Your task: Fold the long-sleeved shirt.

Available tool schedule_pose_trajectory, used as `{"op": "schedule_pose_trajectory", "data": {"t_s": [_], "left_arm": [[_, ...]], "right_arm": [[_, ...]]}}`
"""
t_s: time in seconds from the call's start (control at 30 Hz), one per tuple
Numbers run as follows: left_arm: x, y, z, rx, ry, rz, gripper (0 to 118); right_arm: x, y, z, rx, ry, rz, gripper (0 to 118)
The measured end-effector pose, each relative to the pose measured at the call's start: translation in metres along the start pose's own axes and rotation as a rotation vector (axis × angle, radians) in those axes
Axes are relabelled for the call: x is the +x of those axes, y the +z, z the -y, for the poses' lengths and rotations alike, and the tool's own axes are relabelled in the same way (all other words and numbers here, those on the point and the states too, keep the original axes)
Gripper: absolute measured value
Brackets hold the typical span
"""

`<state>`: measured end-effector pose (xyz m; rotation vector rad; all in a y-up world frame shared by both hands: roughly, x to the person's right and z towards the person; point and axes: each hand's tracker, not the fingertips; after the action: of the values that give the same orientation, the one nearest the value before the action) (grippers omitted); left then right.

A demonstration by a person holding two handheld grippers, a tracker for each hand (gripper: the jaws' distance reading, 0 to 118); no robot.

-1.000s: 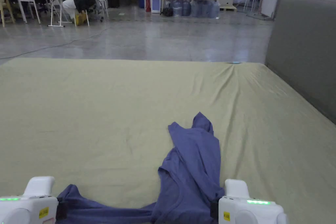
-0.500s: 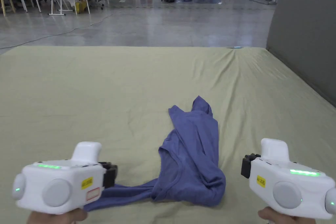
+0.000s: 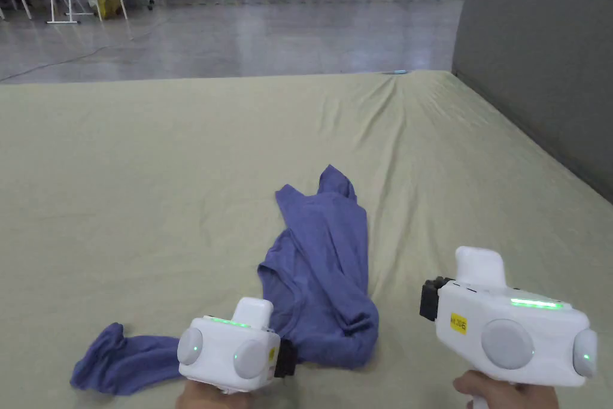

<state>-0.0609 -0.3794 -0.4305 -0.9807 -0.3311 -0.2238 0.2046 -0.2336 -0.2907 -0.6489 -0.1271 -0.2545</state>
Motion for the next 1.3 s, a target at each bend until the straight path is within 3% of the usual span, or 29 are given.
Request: {"op": "schedule_pose_trajectory", "data": {"t_s": [0.03,0.1,0.3,0.33,0.4,0.43,0.5,0.7,0.83,0.87,0.93,0.97,1.0,1.07,1.2,1.3], "left_arm": [[0.003,0.002,-0.003,0.016,-0.014,-0.004,68],[0.013,0.046,0.01,0.11,-0.025,0.002,2],[-0.01,0.093,-0.006,0.204,-0.026,-0.007,2],[-0.013,0.097,-0.007,0.208,-0.041,-0.046,2],[-0.028,0.103,-0.013,0.185,-0.052,-0.056,2],[-0.033,0.104,-0.011,0.178,-0.054,-0.048,2],[-0.045,0.106,-0.011,0.161,-0.041,-0.047,2],[-0.068,0.094,-0.004,0.109,0.04,-0.008,2],[-0.077,0.086,-0.006,0.103,0.062,0.008,2],[-0.078,0.086,-0.007,0.104,0.066,0.012,2],[-0.077,0.087,-0.009,0.104,0.073,0.012,2],[-0.077,0.087,-0.009,0.107,0.081,0.012,2],[-0.077,0.088,-0.011,0.109,0.088,0.013,2],[-0.078,0.093,-0.017,0.125,0.124,0.03,2],[-0.087,0.117,-0.033,0.21,0.165,0.028,2],[-0.098,0.143,-0.046,0.281,0.184,-0.019,2]], "right_arm": [[0.001,-0.001,0.001,-0.005,-0.001,0.001,0],[0.003,-0.004,-0.001,-0.01,0.0,0.007,0],[0.002,-0.044,-0.052,0.013,0.029,0.021,0],[-0.001,-0.057,-0.065,0.017,0.035,0.027,8],[-0.007,-0.088,-0.092,0.014,0.066,0.007,78],[-0.009,-0.11,-0.107,-0.001,0.091,-0.016,96],[-0.016,-0.154,-0.129,-0.031,0.12,-0.04,97],[-0.027,-0.308,-0.162,-0.237,0.21,-0.002,96],[-0.039,-0.362,-0.161,-0.275,0.235,0.01,92],[-0.042,-0.369,-0.16,-0.28,0.249,0.033,71],[-0.048,-0.377,-0.153,-0.329,0.264,0.038,5],[-0.049,-0.374,-0.147,-0.335,0.263,-0.013,0],[-0.052,-0.368,-0.146,-0.295,0.298,0.047,0],[-0.047,-0.354,-0.15,-0.295,0.278,0.003,0],[-0.023,-0.284,-0.163,-0.127,0.093,-0.065,0],[-0.005,-0.221,-0.173,-0.018,0.046,-0.1,0]]}}
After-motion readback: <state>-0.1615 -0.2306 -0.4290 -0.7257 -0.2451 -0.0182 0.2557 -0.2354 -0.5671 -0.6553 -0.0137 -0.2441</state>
